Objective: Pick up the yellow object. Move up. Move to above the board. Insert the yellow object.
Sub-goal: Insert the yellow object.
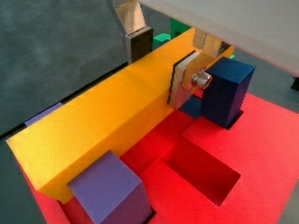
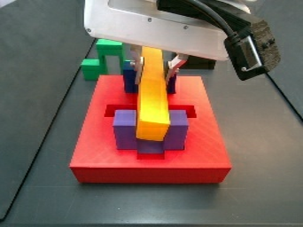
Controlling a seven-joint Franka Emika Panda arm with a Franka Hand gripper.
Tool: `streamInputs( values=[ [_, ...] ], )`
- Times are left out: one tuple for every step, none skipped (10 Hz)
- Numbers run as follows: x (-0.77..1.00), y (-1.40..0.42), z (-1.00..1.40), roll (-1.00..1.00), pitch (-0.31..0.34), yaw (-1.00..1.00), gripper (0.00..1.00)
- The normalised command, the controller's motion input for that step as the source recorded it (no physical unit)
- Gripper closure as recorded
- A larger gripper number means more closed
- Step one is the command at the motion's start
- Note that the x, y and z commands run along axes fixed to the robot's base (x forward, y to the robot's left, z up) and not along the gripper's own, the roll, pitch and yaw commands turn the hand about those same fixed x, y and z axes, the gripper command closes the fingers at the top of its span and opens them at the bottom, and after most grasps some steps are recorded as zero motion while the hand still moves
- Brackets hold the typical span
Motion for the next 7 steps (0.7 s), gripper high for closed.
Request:
streamInputs(
  values=[
    [0.01,0.0,-0.31,-0.07,0.0,0.0,1.0],
    [0.0,0.0,-0.43,-0.06,-0.004,0.0,1.0],
    [0.0,0.0,-0.37,-0.07,0.0,0.0,1.0],
    [0.0,0.0,-0.32,-0.08,-0.006,0.0,1.0],
    [0.0,0.0,-0.27,-0.11,-0.024,0.0,1.0],
    [0.0,0.0,-0.24,-0.12,-0.033,0.0,1.0],
    [0.0,-0.02,-0.03,0.0,0.0,0.0,1.0]
  ],
)
